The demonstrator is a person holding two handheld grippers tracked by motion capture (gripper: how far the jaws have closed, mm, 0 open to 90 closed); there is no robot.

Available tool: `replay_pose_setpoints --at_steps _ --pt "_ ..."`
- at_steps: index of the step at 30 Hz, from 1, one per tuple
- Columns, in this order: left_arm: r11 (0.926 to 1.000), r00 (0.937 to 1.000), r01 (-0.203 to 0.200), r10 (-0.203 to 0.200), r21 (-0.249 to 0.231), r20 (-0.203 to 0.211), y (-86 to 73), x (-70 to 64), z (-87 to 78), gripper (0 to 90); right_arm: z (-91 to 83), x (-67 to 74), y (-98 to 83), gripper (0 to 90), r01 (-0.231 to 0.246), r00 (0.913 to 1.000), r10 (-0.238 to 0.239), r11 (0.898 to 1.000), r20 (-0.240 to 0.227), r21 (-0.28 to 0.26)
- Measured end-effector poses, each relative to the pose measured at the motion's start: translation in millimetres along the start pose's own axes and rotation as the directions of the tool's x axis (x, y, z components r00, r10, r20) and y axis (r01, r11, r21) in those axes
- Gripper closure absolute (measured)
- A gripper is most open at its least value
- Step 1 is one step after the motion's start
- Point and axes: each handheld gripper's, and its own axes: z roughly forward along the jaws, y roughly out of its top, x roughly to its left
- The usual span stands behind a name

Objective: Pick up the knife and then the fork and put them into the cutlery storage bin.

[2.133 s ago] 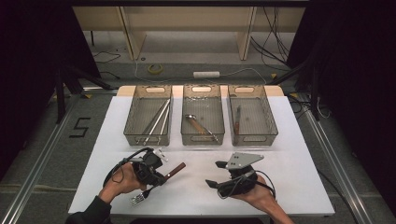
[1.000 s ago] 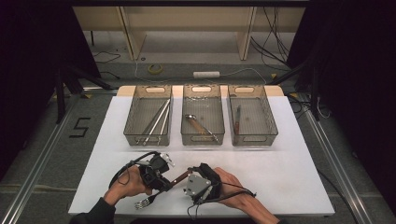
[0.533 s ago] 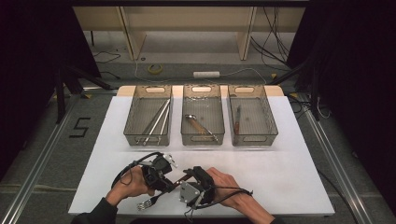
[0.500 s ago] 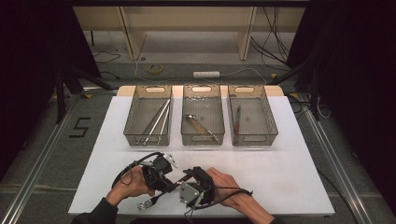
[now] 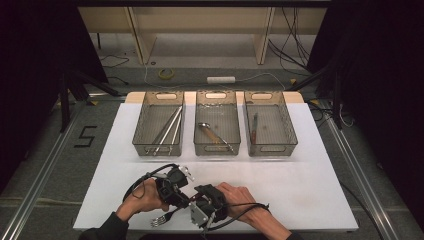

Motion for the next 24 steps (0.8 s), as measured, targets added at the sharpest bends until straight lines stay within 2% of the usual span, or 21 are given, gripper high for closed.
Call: replay_pose_setpoints --at_steps 3,6,13,17,22,23,24 --pt "0.9999 0.9999 0.011 -0.011 -0.009 0.010 0.6 0.0 -4.0 76.7 -2.0 1.3 0.4 69.4 0.045 0.9989 -0.045 0.999 0.009 0.001" --pt "0.9997 0.9997 0.015 -0.015 -0.018 0.018 1.2 -0.2 -8.0 76.6 -2.8 2.9 0.0 75.4 0.077 0.9970 -0.077 0.997 -0.001 -0.003" --pt "0.9998 0.9996 0.009 -0.009 -0.016 0.027 1.7 -1.3 -10.3 76.4 -6.3 3.0 0.3 78.7 0.146 0.9892 -0.146 0.989 0.001 -0.009" --pt "0.9998 0.9992 0.002 -0.002 -0.020 0.040 1.4 -1.2 -12.4 75.9 -9.0 1.9 0.4 79.6 0.149 0.9888 -0.149 0.989 -0.006 -0.016" --pt "0.9988 0.9997 0.001 0.000 -0.048 0.024 1.2 0.1 -15.7 73.4 -12.9 -2.1 -0.8 81.5 0.125 0.9922 -0.125 0.992 0.001 -0.017" --pt "0.9985 0.9999 0.005 -0.004 -0.054 0.010 1.0 0.5 -16.7 70.7 -13.3 -3.0 -1.5 81.6 0.136 0.9908 -0.136 0.991 0.003 -0.013" --pt "0.9985 0.9999 0.008 -0.007 -0.054 0.011 0.4 1.2 -18.3 67.1 -13.8 -2.4 -2.2 81.7 0.122 0.9925 -0.122 0.992 -0.004 -0.004"
